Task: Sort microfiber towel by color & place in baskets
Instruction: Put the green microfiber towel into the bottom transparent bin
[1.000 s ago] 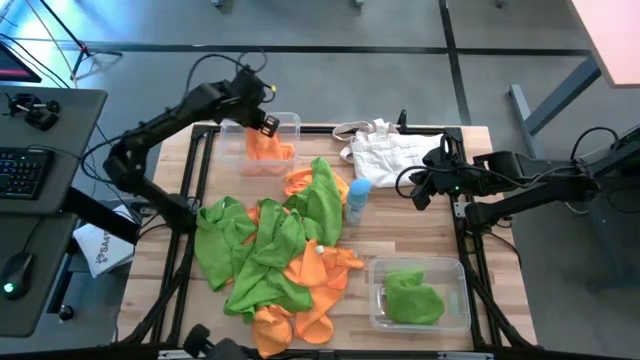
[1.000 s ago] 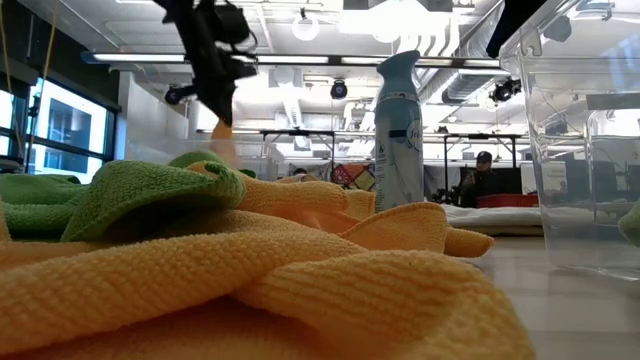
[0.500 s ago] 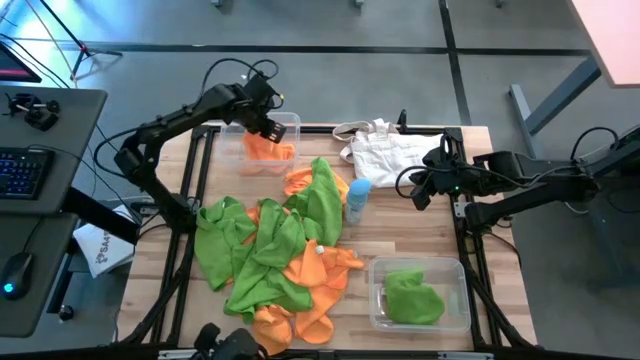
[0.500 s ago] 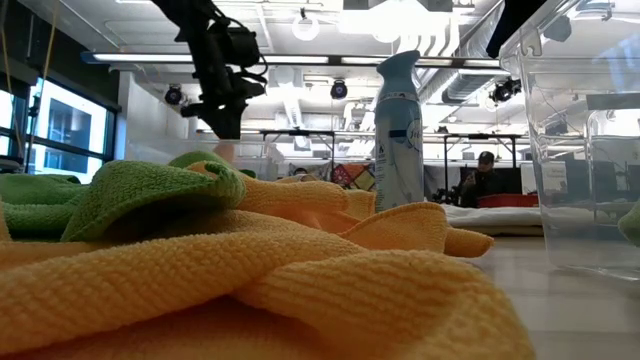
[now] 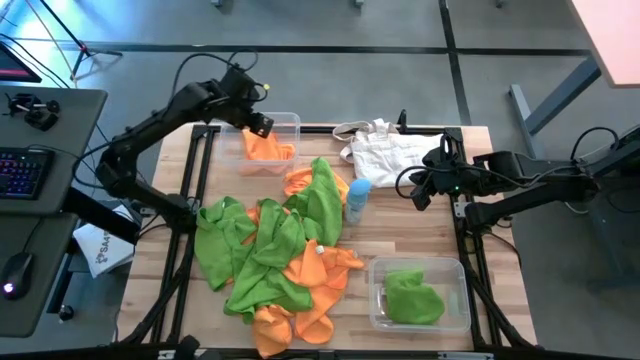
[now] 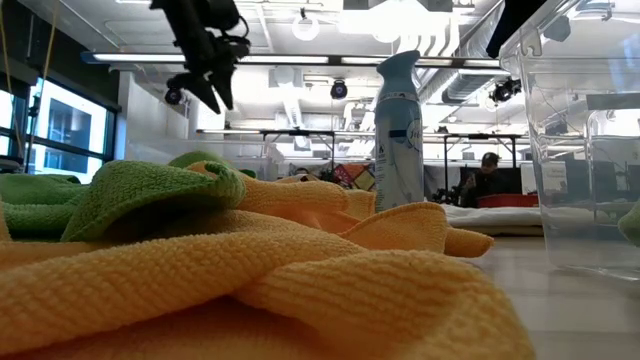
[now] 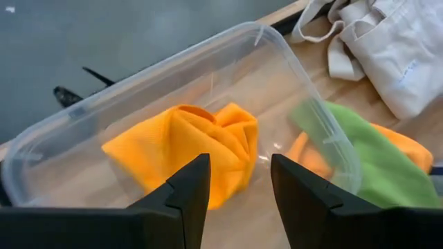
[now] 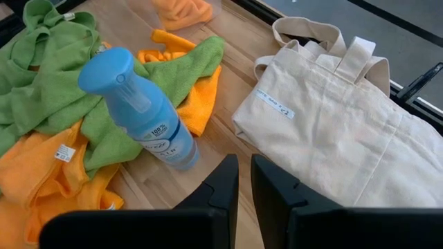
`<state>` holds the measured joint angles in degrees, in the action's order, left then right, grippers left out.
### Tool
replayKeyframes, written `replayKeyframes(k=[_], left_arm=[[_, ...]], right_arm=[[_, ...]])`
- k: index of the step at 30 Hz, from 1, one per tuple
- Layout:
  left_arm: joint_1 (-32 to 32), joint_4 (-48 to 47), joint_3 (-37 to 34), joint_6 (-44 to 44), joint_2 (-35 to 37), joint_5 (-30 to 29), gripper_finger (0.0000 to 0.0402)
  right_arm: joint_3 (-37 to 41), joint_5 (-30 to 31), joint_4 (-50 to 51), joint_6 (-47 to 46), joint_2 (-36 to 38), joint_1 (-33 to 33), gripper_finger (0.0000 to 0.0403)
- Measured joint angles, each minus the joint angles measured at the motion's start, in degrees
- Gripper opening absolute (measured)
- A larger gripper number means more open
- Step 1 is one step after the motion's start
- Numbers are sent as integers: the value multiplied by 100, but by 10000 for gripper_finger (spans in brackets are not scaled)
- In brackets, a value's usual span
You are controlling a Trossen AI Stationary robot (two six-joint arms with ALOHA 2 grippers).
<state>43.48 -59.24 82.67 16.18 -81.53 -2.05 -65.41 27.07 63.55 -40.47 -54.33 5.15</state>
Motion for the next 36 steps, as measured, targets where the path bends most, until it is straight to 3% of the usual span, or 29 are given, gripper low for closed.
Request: replayKeyframes(k=[6, 10, 16, 22, 27, 36], left_arm=[[-324, -495, -37, 27, 668, -86, 142], [-1235, -433, -158, 144, 1168, -789, 142], [-2704, 748, -1307, 749, 2026, -1005, 142], [-3535, 1203, -2119, 1595, 2801, -1018, 142], [-3961, 1246, -2439, 1944, 3230, -1284, 142], [-4098, 1208, -2649, 2119, 3498, -1412, 142]], right_arm=[[1, 0, 1, -102, 0, 2, 34], [0, -29, -103, -89, -30, 105, 34], [0, -56, -940, 471, -310, 432, 11], [0, -145, -2614, 1458, -626, 629, 4], [-14, -546, -3874, 2199, -988, 608, 1], [-932, -1084, -3629, 2448, -2148, 312, 0]])
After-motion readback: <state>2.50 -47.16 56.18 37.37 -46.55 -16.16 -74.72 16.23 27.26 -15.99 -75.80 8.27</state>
